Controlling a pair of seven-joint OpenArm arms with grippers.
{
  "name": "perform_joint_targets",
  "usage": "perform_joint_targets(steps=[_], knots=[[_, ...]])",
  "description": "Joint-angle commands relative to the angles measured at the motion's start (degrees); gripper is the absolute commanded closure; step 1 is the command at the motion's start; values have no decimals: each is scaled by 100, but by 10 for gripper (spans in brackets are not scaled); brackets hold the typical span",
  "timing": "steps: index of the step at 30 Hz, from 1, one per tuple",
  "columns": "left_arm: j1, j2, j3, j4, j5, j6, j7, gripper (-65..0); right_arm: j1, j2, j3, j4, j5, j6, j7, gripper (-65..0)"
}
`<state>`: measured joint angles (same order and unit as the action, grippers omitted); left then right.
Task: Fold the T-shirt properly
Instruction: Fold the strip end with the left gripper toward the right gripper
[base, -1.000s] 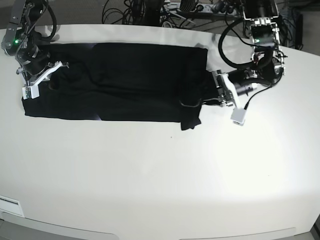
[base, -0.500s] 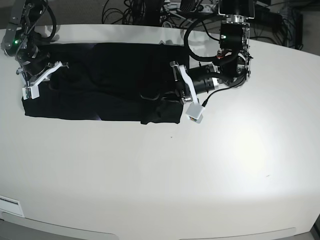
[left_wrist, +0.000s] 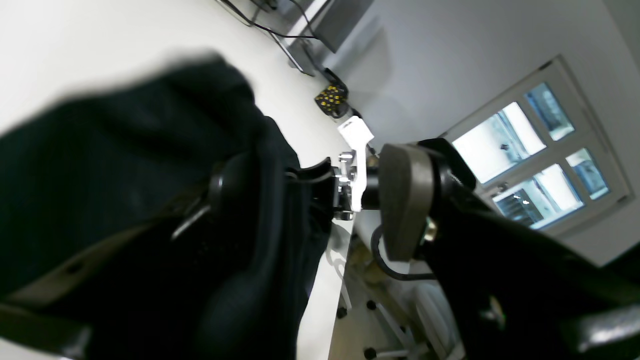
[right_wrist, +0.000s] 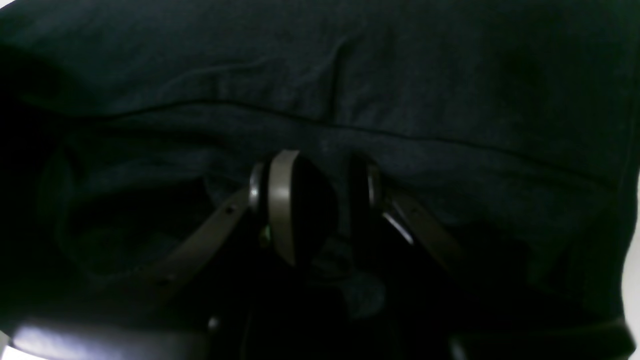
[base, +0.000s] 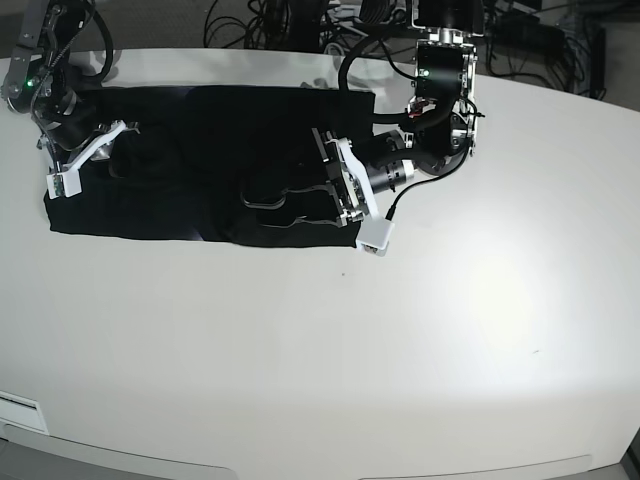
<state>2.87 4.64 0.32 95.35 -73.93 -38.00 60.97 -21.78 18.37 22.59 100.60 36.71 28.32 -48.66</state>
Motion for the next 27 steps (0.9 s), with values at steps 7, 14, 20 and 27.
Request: perform_joint_targets(steps=[7, 14, 20, 27], knots=[[-81, -22, 9, 92, -2, -33, 214, -389, -28, 52, -4, 26, -70, -20, -214, -199], [-85, -24, -7, 94, 881, -35, 107, 0, -28, 55, -4, 26, -70, -20, -214, -199], [-179, -55, -7, 107, 1252, -184, -125, 0, -26, 55, -4, 26, -72, -20, -214, -199], [-273, -501, -26, 267, 3648, 876, -960, 0, -28, 52, -4, 26, -72, -20, -216, -199]])
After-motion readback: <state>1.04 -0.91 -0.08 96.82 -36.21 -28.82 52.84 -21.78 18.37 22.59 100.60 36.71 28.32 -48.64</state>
